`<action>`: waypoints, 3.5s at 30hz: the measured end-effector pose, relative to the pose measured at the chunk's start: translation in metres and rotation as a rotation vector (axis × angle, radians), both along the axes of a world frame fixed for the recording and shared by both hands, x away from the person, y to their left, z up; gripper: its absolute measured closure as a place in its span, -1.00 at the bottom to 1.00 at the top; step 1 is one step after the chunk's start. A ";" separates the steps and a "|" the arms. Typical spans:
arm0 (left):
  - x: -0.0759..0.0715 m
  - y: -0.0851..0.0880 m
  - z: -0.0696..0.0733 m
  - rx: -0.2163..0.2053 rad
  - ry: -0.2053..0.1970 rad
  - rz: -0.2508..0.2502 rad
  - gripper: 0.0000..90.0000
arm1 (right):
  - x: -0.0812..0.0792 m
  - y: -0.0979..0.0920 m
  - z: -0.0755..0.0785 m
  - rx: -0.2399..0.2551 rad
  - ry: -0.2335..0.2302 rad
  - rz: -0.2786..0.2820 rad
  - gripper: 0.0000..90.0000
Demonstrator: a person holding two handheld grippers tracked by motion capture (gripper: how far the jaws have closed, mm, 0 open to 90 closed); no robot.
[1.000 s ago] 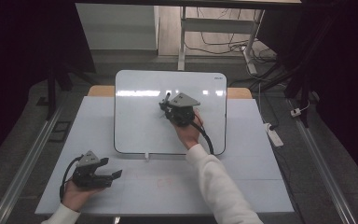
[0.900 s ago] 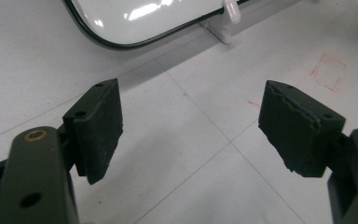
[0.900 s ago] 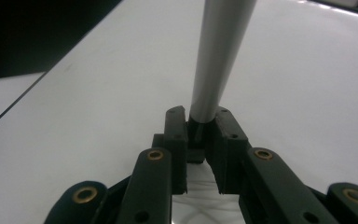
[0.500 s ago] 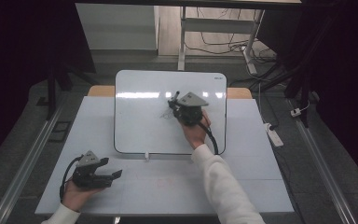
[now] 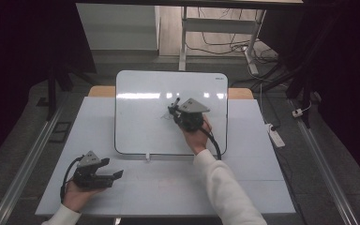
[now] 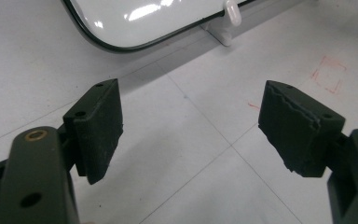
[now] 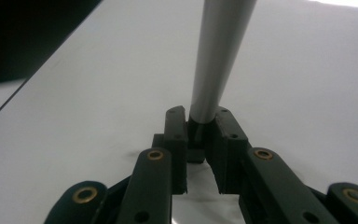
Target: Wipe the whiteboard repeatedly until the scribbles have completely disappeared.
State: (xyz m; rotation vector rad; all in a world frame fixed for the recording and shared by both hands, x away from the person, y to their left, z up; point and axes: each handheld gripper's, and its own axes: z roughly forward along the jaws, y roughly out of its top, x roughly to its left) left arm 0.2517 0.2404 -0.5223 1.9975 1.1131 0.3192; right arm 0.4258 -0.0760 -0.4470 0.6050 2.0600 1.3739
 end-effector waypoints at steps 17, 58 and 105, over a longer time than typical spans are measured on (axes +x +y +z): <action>-0.001 0.001 0.001 -0.002 -0.004 0.002 -0.50 | 0.005 -0.006 0.002 0.089 0.034 -0.038 0.72; -0.004 0.001 0.004 -0.007 -0.019 0.002 -0.50 | -0.013 -0.009 -0.011 0.058 -0.020 -0.083 0.73; -0.003 0.002 0.004 -0.011 -0.021 0.006 -0.50 | -0.027 -0.018 -0.021 0.048 -0.031 -0.123 0.73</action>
